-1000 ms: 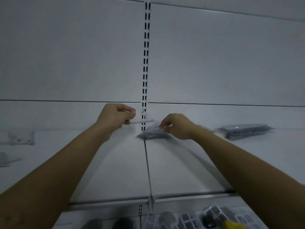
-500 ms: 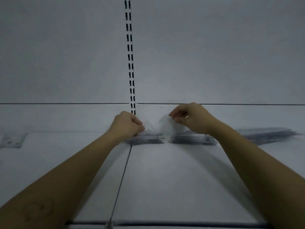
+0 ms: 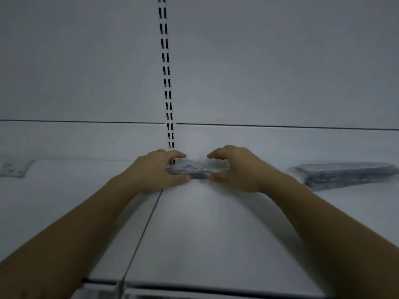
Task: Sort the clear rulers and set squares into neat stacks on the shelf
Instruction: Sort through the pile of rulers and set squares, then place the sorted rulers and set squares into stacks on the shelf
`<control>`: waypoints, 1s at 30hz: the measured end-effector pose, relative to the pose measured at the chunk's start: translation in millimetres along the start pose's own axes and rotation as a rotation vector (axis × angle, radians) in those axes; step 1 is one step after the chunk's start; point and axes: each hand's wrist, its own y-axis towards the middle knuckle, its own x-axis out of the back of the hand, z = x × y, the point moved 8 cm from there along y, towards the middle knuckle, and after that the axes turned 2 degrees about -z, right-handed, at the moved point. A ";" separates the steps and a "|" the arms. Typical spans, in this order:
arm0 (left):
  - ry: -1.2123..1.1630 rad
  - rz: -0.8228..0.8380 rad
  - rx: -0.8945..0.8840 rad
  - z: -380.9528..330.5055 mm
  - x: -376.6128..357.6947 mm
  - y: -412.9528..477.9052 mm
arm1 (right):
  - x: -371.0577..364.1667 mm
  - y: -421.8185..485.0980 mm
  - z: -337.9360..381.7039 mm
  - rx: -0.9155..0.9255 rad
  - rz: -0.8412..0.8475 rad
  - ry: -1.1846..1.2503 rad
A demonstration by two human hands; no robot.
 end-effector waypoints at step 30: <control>0.205 -0.182 0.425 303.6 139.9 -185.5 | -108.3 116.0 335.8 0.368 0.300 -0.097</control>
